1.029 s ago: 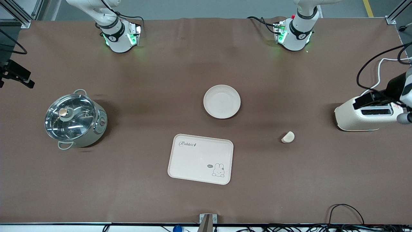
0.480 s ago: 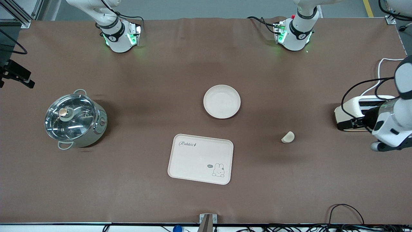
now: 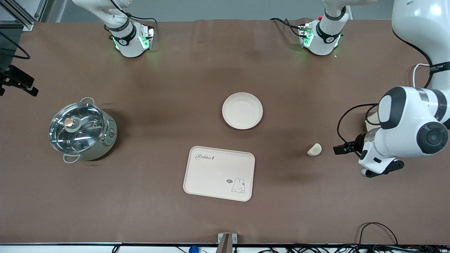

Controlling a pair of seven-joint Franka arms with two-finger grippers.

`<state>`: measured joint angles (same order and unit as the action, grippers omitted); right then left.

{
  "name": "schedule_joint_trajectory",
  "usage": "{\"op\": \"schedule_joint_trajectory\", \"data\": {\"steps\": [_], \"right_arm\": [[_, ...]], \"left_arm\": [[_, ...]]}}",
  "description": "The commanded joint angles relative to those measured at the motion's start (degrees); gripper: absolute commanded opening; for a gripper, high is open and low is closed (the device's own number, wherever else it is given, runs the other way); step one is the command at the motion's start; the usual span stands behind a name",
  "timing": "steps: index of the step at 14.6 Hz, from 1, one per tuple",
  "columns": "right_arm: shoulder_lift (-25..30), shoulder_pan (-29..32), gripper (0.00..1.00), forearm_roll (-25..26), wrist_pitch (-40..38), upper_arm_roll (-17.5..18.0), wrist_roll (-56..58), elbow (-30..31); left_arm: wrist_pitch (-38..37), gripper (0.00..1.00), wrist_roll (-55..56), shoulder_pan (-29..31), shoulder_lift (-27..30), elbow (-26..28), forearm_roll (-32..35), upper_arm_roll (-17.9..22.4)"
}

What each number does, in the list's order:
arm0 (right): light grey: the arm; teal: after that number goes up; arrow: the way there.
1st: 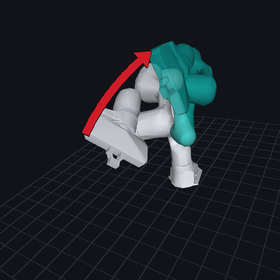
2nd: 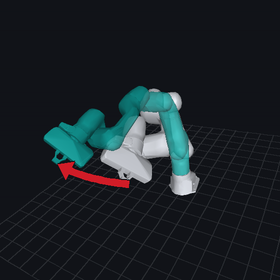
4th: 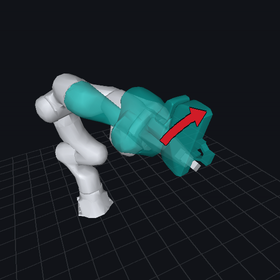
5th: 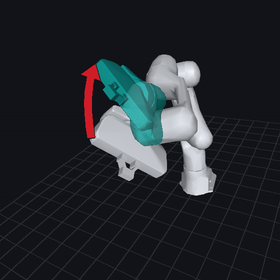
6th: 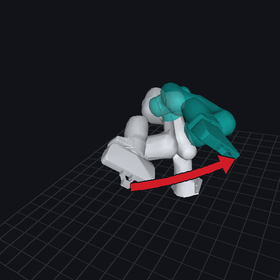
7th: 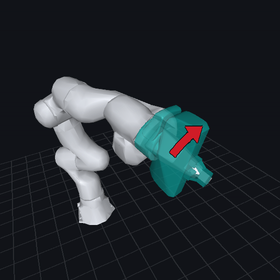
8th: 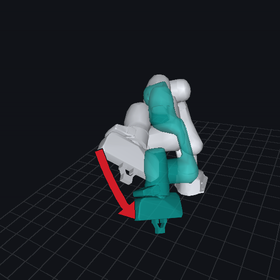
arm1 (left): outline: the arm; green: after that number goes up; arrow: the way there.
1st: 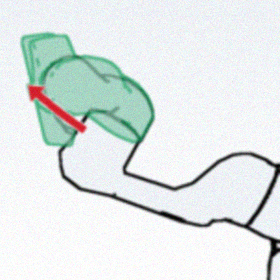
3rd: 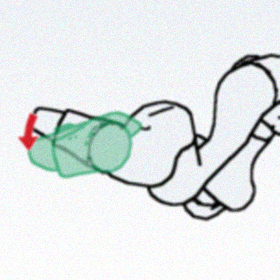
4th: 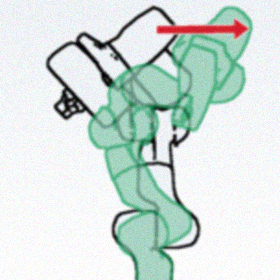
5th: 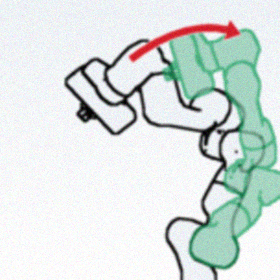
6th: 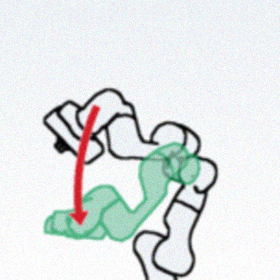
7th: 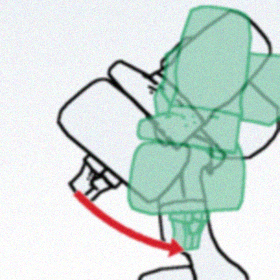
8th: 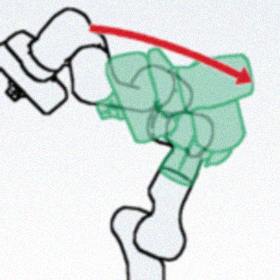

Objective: Place bun in plate and plate on tray
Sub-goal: 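Reach the left gripper down to the white bun and close on it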

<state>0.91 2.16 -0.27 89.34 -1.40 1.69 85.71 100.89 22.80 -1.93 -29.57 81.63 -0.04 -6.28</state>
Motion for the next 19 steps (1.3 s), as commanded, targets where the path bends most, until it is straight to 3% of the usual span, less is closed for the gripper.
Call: {"op": "schedule_joint_trajectory", "data": {"steps": [1, 4, 8, 15, 19], "right_arm": [[0.8, 0.3, 1.00, 0.6, -0.1, 0.4, -0.3, 0.8], [0.8, 0.4, 1.00, 0.6, 0.0, 0.3, -0.3, 0.8], [0.8, 0.2, 1.00, 0.6, 0.0, 0.3, -0.3, 0.8], [0.8, 0.3, 1.00, 0.5, 0.0, 0.3, -0.3, 0.8], [0.8, 0.3, 1.00, 0.5, 0.0, 0.3, -0.3, 0.8]], "left_arm": [[4.2, 1.00, 0.0, 0.6, -1.0, 1.2, -1.0, 0.1], [10.8, 1.00, 0.2, -0.4, -4.8, 2.8, -1.1, 0.0], [17.4, 1.00, 0.3, -0.4, -4.5, 7.8, -1.0, -0.1], [34.4, 1.00, 4.6, -3.9, -2.3, 21.5, -0.8, -0.2], [36.6, 1.00, 5.2, -4.5, -3.1, 23.5, -0.7, -0.2]]}}
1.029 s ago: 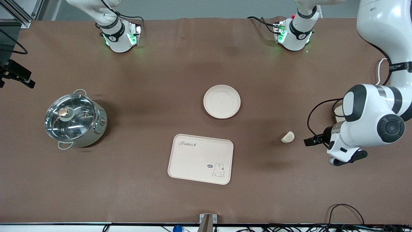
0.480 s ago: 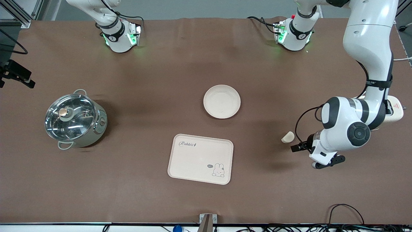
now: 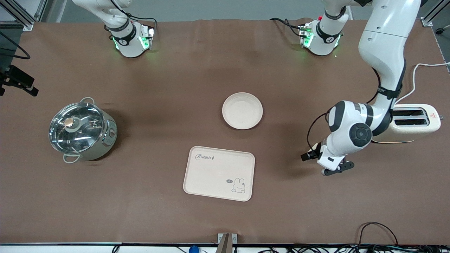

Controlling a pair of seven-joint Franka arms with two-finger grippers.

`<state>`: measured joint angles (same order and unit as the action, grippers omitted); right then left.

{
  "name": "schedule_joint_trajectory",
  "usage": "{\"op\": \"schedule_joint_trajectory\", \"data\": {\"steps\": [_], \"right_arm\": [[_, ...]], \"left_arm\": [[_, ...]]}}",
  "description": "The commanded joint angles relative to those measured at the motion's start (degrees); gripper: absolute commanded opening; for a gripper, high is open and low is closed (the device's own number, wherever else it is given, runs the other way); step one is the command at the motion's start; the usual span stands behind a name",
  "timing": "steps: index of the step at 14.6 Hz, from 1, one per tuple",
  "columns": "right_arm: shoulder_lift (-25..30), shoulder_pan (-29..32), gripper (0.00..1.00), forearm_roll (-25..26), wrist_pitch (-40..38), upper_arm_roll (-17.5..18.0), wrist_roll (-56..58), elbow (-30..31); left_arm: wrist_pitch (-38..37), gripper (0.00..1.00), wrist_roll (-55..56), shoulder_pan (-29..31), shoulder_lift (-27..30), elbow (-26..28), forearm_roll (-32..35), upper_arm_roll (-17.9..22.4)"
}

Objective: Place bun in plate and plate on tray
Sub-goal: 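Reach the left gripper down to the white bun and close on it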

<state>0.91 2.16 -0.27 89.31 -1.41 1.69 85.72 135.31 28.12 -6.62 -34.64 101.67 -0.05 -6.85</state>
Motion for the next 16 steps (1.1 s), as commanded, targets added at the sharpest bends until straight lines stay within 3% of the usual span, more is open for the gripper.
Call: {"op": "schedule_joint_trajectory", "data": {"steps": [1, 10, 14, 15, 16], "right_arm": [[0.8, 0.4, 1.00, 0.4, 0.1, 0.4, -0.3, 0.8], [0.8, 0.4, 1.00, 0.4, 0.0, 0.4, -0.3, 0.8], [0.8, 0.4, 1.00, 0.3, 0.0, 0.4, -0.4, 0.8], [0.8, 0.4, 1.00, 0.3, 0.0, 0.4, -0.3, 0.8], [0.8, 0.4, 1.00, 0.3, 0.0, 0.4, -0.3, 0.8]], "left_arm": [[4.8, 1.00, -0.1, 0.4, 1.7, 5.1, -0.6, 0.4], [7.8, 0.98, 0.0, 0.6, 1.6, 7.8, -0.5, 0.3], [9.0, 0.64, 0.5, 0.4, 1.7, 8.3, -0.5, 0.3], [9.0, 0.46, 0.5, 0.3, 1.9, 8.3, -0.5, 0.3], [9.0, 0.38, 0.6, 0.4, 2.0, 8.3, -0.5, 0.3]]}}
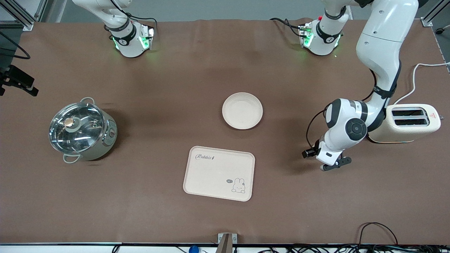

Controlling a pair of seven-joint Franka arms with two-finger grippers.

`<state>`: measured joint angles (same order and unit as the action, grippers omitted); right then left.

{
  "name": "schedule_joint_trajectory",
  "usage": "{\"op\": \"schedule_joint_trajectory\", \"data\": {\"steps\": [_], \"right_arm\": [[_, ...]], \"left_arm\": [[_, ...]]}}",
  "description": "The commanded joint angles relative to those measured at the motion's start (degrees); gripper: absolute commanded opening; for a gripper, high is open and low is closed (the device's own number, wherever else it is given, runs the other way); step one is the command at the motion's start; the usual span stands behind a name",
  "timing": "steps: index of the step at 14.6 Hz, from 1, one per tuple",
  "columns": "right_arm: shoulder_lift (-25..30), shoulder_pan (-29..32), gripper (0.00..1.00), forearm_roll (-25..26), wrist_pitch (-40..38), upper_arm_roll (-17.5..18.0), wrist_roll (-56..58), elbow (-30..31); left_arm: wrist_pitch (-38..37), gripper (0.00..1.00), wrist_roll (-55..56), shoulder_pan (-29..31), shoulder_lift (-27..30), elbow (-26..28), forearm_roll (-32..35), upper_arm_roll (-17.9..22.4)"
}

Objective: Place bun in plate and plate on tray
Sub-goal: 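Lift the bun with the left gripper and carry it over the plate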

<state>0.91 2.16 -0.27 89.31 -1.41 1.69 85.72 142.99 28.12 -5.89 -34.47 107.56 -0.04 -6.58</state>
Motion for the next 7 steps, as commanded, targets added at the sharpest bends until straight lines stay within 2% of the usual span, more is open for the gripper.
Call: {"op": "schedule_joint_trajectory", "data": {"steps": [1, 3, 4, 7], "right_arm": [[0.8, 0.4, 1.00, 0.3, 0.0, 0.4, -0.3, 0.8], [0.8, 0.5, 1.00, 0.3, 0.0, 0.4, -0.3, 0.8], [0.8, 0.5, 1.00, 0.2, 0.0, 0.3, -0.3, 0.8], [0.8, 0.4, 1.00, 0.2, 0.0, 0.3, -0.3, 0.8]], "left_arm": [[1.3, 0.26, 0.6, -0.3, 2.0, 2.5, -0.5, 0.0], [1.3, 0.06, 0.7, -0.4, 2.2, 2.6, -0.5, 0.0], [1.3, 0.01, 0.8, -0.6, 2.2, 2.5, -0.5, 0.0], [0.9, 0.00, 0.7, -0.5, 2.5, 2.4, -0.5, 0.0]]}}
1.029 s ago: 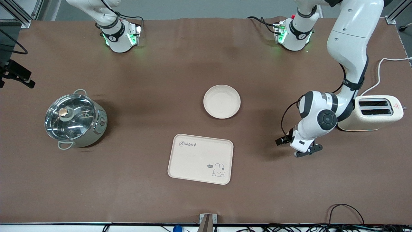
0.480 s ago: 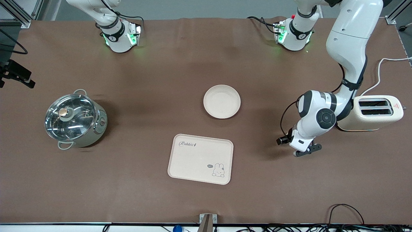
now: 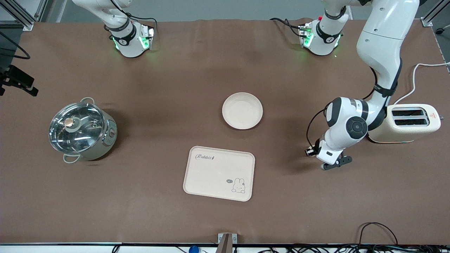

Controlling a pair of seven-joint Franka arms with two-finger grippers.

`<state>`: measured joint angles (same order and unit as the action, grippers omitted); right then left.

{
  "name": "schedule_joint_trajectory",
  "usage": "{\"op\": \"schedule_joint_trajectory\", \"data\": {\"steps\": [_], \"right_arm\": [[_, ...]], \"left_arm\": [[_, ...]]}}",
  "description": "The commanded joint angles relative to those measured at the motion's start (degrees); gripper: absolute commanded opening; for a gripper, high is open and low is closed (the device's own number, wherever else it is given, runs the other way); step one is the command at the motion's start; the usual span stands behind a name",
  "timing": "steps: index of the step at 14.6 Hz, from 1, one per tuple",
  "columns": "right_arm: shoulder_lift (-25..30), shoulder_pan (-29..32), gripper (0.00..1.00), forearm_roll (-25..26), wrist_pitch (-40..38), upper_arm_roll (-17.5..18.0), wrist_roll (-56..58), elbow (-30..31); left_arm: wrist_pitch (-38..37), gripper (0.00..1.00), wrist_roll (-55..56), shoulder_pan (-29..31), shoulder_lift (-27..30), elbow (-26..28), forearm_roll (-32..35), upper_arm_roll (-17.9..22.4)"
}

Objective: Place bun in plate and plate on tray
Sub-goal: 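Lift the bun with the left gripper and carry it over the plate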

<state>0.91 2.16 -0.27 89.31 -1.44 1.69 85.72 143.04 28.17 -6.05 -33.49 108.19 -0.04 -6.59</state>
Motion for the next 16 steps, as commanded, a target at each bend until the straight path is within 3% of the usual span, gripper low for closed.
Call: {"op": "schedule_joint_trajectory", "data": {"steps": [1, 2, 7, 8, 12, 16], "right_arm": [[0.8, 0.4, 1.00, 0.2, 0.0, 0.3, -0.3, 0.8], [0.8, 0.4, 1.00, 0.2, 0.0, 0.3, -0.3, 0.8], [0.8, 0.5, 1.00, 0.2, 0.0, 0.3, -0.3, 0.8], [0.8, 0.5, 1.00, 0.2, 0.0, 0.3, -0.3, 0.8], [0.8, 0.4, 1.00, 0.2, 0.0, 0.3, -0.3, 0.8], [0.8, 0.4, 1.00, 0.2, 0.2, 0.3, -0.3, 0.8]], "left_arm": [[0.6, 0.00, 0.7, -0.5, 1.6, 1.5, -0.5, 0.0], [0.0, 0.00, 0.7, -0.4, 1.9, 1.0, -0.5, 0.0], [-21.3, 0.00, 2.6, -0.6, 5.4, -9.1, -0.8, -0.1], [-23.8, 0.00, 4.7, -0.5, 5.4, -10.5, -0.9, -1.8], [-24.2, 0.00, 18.7, -1.2, 5.8, -12.8, -0.3, -10.5], [-18.9, 0.00, 26.4, -8.1, 1.6, -14.0, 0.0, -11.2]]}}
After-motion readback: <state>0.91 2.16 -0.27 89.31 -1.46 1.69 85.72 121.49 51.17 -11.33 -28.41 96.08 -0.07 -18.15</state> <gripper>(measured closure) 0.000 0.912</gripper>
